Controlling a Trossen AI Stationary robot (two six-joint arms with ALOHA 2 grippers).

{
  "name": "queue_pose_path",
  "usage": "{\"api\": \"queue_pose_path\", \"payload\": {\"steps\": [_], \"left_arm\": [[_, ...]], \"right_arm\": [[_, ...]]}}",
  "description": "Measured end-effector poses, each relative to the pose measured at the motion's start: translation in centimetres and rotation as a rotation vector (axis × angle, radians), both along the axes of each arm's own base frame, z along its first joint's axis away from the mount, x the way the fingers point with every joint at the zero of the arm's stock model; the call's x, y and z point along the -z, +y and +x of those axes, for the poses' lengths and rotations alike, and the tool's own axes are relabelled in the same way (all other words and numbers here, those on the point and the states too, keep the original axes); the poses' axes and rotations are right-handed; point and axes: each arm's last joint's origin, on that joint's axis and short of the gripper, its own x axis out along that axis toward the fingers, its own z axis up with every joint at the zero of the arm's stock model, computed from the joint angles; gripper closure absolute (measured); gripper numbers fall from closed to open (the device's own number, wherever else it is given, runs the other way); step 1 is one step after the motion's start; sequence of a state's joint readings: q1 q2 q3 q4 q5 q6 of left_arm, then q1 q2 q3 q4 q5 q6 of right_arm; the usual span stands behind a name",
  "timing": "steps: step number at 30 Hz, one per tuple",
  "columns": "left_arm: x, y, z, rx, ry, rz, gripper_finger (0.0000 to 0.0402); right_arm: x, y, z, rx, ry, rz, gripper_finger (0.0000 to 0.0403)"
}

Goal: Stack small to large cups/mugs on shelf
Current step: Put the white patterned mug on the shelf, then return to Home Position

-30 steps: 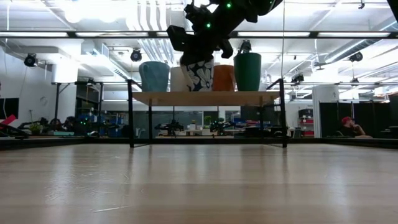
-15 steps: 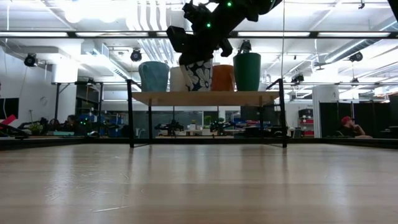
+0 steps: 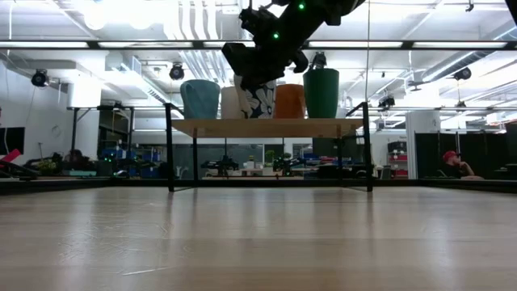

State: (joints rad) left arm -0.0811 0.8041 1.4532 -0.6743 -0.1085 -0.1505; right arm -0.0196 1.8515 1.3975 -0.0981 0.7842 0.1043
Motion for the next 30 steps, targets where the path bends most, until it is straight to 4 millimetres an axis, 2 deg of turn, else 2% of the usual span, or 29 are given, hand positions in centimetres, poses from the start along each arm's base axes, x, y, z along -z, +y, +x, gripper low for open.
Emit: {"api": "queue_pose_path", "payload": {"steps": [14, 18, 21, 25, 30], "left_arm": [[0.1, 0.0, -0.1, 0.0, 0.012, 0.001, 0.026], [0.2, 0.0, -0.1, 0.0, 0.023, 0.001, 0.026], [0.2, 0.0, -0.2, 0.0, 0.02, 0.001, 0.026], [0.1, 0.1, -1.0, 0.001, 0.0, 0.044, 0.026], [-0.5, 0.6, -4.2, -0.083, -0.093, 0.094, 0.026]], "right_arm": [[-1.1, 0.1, -0.8, 0.008, 0.006, -0.007, 0.0333], [-1.1, 0.7, -1.2, -0.001, 0.044, 0.003, 0.0321], [-1.5, 1.8, -1.9, -0.024, 0.083, 0.0, 0.0315], [-3.3, 4.7, -3.8, -0.011, 0.116, -0.077, 0.0315], [-8.6, 8.1, -8.3, -0.001, 0.011, -0.154, 0.0324]]}}
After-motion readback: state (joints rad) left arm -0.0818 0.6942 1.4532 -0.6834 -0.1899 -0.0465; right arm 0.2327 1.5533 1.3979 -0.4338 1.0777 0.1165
